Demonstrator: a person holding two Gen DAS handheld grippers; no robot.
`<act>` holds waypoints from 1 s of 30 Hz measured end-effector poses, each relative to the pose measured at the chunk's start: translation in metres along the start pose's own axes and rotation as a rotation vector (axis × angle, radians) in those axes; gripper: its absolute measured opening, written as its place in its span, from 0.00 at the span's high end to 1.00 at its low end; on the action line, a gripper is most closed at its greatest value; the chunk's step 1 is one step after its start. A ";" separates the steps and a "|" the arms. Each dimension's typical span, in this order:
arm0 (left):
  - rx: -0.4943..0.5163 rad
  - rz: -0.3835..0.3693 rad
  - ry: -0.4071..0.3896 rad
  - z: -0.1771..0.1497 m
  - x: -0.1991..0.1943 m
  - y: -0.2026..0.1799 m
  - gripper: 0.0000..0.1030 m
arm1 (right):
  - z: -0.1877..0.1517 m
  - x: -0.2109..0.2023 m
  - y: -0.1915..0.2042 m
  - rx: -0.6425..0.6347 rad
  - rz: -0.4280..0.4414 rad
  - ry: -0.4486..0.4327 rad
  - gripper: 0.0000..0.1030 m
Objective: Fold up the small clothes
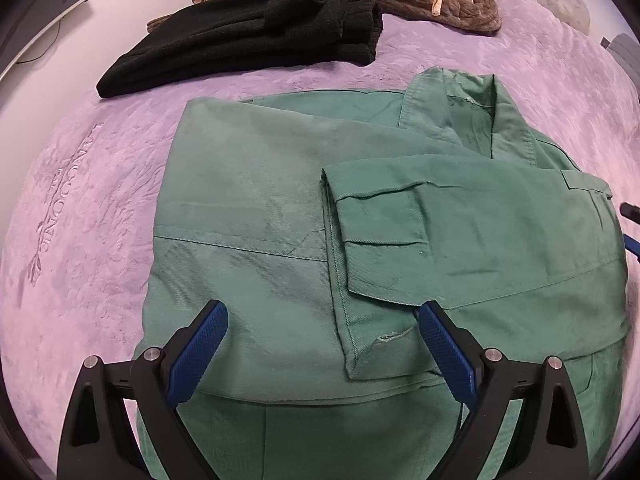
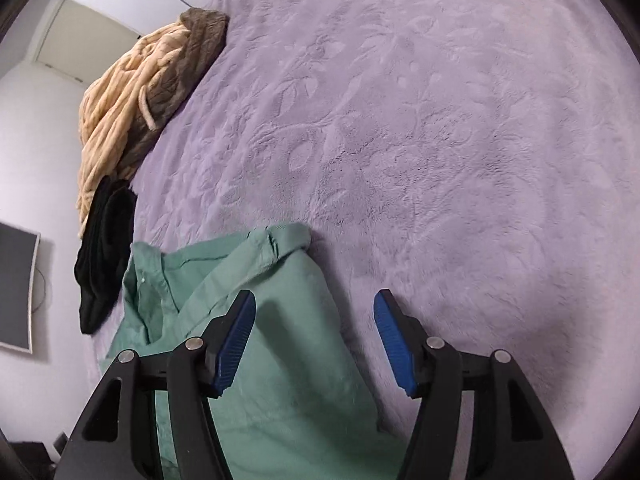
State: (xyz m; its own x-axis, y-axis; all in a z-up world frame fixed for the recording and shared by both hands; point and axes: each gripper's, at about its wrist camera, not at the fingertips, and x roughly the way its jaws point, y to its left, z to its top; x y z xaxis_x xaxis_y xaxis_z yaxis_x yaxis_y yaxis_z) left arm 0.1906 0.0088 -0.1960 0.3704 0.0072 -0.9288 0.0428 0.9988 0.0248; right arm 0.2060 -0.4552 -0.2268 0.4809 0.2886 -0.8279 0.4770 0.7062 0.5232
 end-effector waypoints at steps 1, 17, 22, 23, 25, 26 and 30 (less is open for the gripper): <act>0.000 -0.003 0.000 0.000 0.000 0.000 0.06 | 0.001 0.007 0.001 -0.003 0.013 0.022 0.55; -0.023 0.000 0.015 0.011 0.015 0.003 0.06 | -0.026 -0.048 0.008 -0.105 -0.037 -0.048 0.83; 0.002 0.004 0.032 0.007 0.018 -0.001 0.06 | -0.085 -0.041 0.024 -0.307 -0.077 0.059 0.83; 0.009 0.007 0.043 0.004 0.024 -0.003 0.06 | -0.092 -0.035 0.020 -0.328 -0.119 0.083 0.83; 0.017 0.027 0.066 -0.002 0.033 -0.005 0.06 | -0.101 -0.026 0.002 -0.298 -0.139 0.127 0.84; 0.011 0.023 0.068 -0.004 0.034 -0.004 0.06 | -0.102 -0.030 -0.007 -0.255 -0.108 0.125 0.85; -0.009 0.021 0.057 -0.005 0.018 -0.001 0.06 | -0.097 -0.055 -0.019 -0.196 -0.091 0.114 0.79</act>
State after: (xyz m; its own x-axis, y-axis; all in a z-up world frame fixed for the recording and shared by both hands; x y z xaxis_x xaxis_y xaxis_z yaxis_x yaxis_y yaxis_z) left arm 0.1925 0.0079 -0.2147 0.3175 0.0312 -0.9478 0.0266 0.9988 0.0418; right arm 0.0996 -0.4217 -0.2107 0.3511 0.2812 -0.8931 0.3575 0.8413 0.4055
